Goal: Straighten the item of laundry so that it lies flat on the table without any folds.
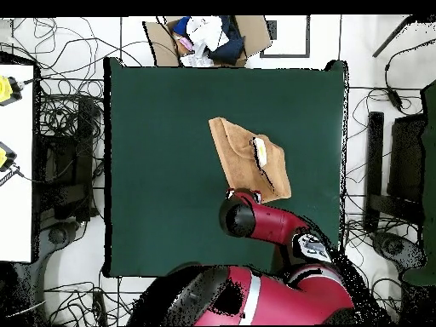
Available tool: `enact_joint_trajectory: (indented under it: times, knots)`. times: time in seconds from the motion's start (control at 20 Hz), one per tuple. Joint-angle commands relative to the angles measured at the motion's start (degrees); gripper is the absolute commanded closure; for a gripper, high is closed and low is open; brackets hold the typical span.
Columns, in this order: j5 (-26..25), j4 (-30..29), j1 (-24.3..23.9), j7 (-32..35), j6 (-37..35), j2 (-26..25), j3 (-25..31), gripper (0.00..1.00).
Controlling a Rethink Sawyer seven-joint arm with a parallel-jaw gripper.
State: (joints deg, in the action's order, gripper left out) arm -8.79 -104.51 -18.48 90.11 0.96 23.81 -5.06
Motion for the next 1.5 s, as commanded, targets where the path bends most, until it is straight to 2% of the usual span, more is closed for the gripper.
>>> enact_joint_trajectory:
  times: [0.05, 0.25, 0.45, 0.6, 0.65, 1.2, 1.5]
  knots:
    - [4.81, 0.81, 2.01, 12.95, -1.13, -5.59, 7.04, 1.00]
    - [4.95, 0.68, 1.34, 12.53, -1.06, -6.53, 7.93, 1.00]
    - [5.50, 1.74, -1.01, 11.83, -1.89, -9.62, 9.97, 1.00]
    - [4.99, 1.44, -2.59, 11.58, -1.05, -9.91, 11.35, 1.00]
    - [4.91, 1.46, -2.73, 11.46, -1.01, -9.95, 11.48, 0.00]
    - [6.59, 1.03, -1.94, 12.79, -1.52, -10.24, 10.75, 0.00]
    - [6.70, 2.19, -4.67, 12.16, -1.44, -13.93, 13.23, 0.00]
